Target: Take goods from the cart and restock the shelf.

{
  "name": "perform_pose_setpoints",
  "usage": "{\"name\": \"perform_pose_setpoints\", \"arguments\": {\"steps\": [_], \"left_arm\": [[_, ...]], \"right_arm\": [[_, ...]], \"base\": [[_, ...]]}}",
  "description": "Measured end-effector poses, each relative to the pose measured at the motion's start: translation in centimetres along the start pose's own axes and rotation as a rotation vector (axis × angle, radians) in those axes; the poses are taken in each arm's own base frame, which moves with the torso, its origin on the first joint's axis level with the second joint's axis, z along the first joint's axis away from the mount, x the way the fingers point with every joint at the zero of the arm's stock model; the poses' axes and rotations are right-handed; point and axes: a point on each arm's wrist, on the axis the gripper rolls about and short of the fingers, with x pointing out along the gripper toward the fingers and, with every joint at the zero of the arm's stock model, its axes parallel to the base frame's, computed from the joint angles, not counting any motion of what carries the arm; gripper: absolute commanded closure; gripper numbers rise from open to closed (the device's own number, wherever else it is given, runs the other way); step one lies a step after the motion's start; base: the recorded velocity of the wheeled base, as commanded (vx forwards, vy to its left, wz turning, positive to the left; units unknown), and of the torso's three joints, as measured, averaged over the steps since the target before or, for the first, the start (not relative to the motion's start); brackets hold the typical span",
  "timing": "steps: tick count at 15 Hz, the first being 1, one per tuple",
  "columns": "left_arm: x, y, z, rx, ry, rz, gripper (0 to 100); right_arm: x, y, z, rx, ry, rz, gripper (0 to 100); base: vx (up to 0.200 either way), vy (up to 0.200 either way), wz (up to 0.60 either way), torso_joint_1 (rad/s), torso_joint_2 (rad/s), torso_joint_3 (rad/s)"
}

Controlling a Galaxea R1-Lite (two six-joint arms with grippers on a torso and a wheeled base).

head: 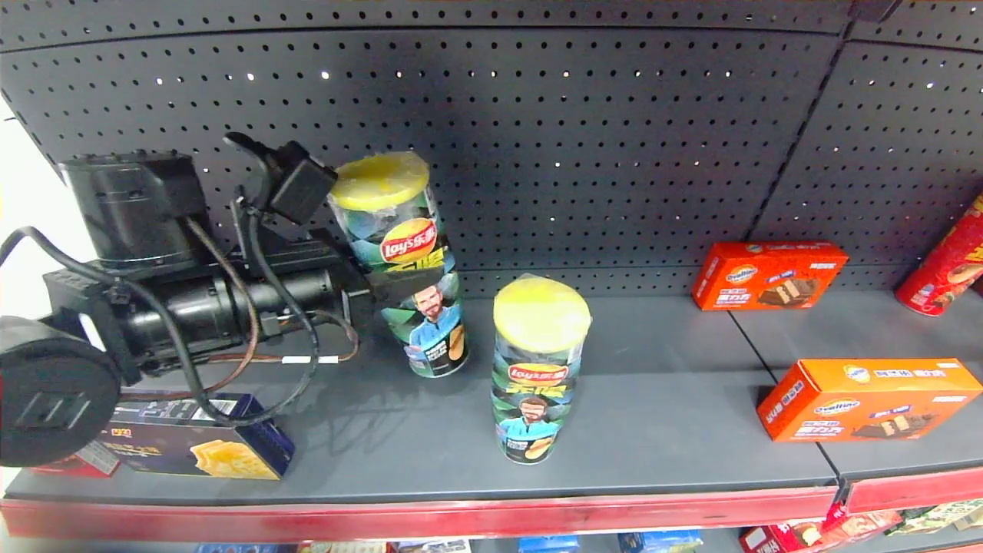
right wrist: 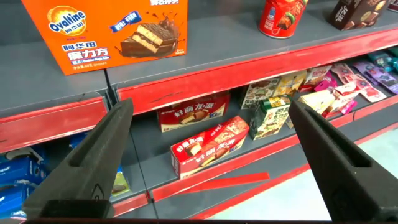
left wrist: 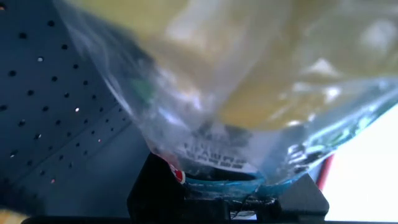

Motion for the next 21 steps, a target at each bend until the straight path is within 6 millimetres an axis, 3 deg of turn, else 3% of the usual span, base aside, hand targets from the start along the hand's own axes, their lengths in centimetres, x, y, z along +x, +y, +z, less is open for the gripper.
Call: {"name": "perform_pose_setpoints", "arguments": {"steps": [4,10,21], "left_arm": [[4.0,2.2,-0.9,-0.001,0.009,-0.013,100],[8.2,4.0,-2.4,-0.002,0.035,-0.063,100],[11.4,5.6,-2.2,0.036,0.091,-0.088,100]], "right_arm": [[0.0,0.0,0.0,0.001,0.0,0.0,0],[0.0,0.0,0.0,0.001,0.001,0.0,0],[0.0,0.0,0.0,0.001,0.001,0.0,0]], "base": [[0.0,0.0,0.0,0.0,0.0,0.0],[0.0,0.0,0.0,0.0,0.0,0.0],[0.0,0.0,0.0,0.0,0.0,0.0]]}}
